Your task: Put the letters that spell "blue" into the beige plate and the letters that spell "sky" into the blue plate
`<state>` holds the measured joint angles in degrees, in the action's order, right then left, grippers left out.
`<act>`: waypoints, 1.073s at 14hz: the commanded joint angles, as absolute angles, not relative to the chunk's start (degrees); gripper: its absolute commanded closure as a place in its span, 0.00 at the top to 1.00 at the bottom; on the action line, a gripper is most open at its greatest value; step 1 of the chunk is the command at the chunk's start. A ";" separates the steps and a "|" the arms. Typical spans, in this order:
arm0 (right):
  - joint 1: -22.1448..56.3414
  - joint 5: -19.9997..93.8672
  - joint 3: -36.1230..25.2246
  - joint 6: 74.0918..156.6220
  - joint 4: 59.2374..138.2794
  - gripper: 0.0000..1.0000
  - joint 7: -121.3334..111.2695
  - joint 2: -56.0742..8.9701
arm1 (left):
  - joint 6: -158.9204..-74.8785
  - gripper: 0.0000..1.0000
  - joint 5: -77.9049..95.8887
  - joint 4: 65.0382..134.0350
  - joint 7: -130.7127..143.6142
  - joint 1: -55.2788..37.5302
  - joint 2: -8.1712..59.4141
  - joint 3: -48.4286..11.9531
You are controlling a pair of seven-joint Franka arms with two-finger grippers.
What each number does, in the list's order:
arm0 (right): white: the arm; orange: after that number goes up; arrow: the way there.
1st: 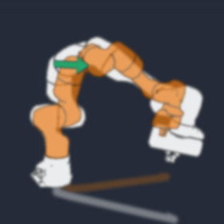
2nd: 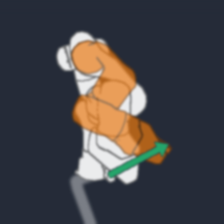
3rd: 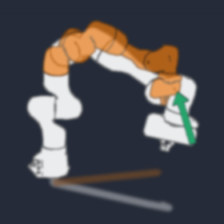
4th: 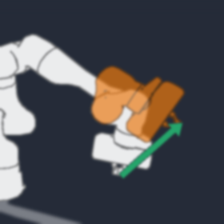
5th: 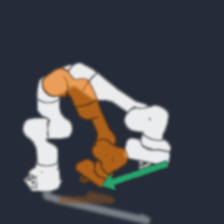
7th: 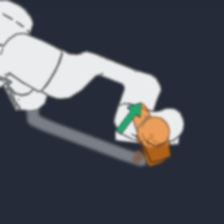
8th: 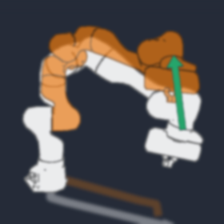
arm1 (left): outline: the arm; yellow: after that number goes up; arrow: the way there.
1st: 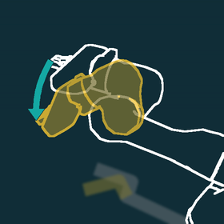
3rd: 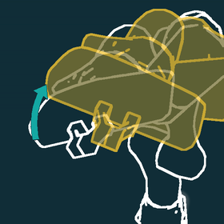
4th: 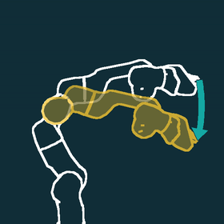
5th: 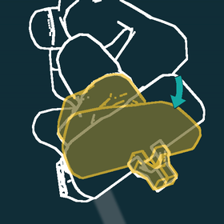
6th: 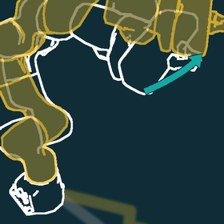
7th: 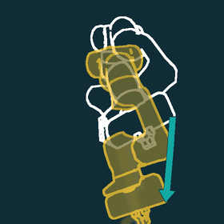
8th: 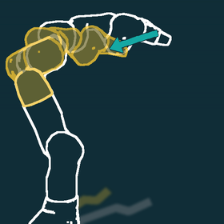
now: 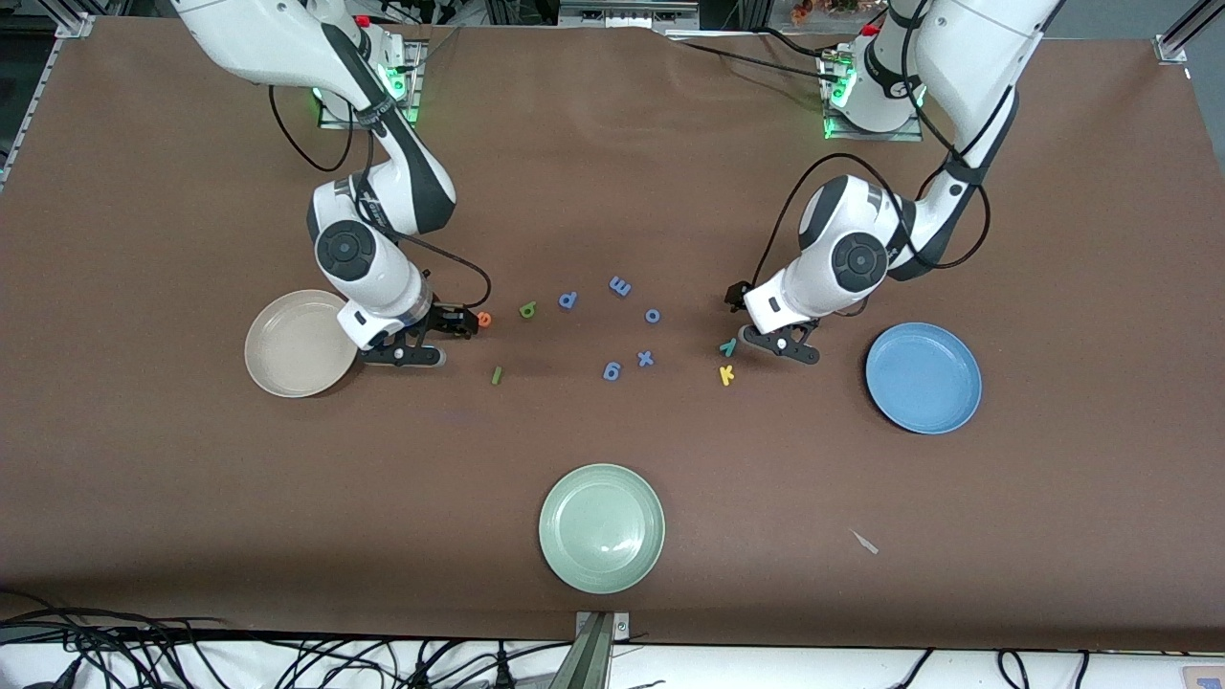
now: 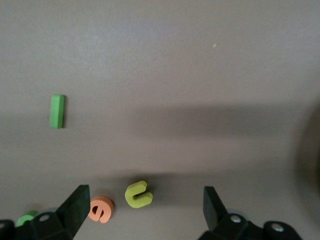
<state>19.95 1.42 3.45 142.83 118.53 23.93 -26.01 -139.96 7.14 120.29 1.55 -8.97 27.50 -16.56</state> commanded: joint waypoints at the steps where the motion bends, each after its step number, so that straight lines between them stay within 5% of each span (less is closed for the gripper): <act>1: 20.21 1.23 3.43 143.61 118.74 1.00 23.12 -26.54 | -139.83 0.95 7.91 118.92 0.79 -10.19 28.30 -15.12; 5: 20.21 1.14 3.43 143.61 118.83 0.98 20.48 -27.42 | -139.83 0.93 7.56 116.64 0.62 -10.28 30.05 -13.98; 11: 20.21 1.14 3.43 143.09 118.83 0.76 20.13 -28.12 | -143.44 0.92 7.47 116.10 0.18 -13.01 32.43 -11.69; 15: 20.21 1.14 3.43 143.09 118.92 0.69 19.69 -28.56 | -143.44 0.66 6.16 116.19 -0.18 -13.01 32.52 -11.34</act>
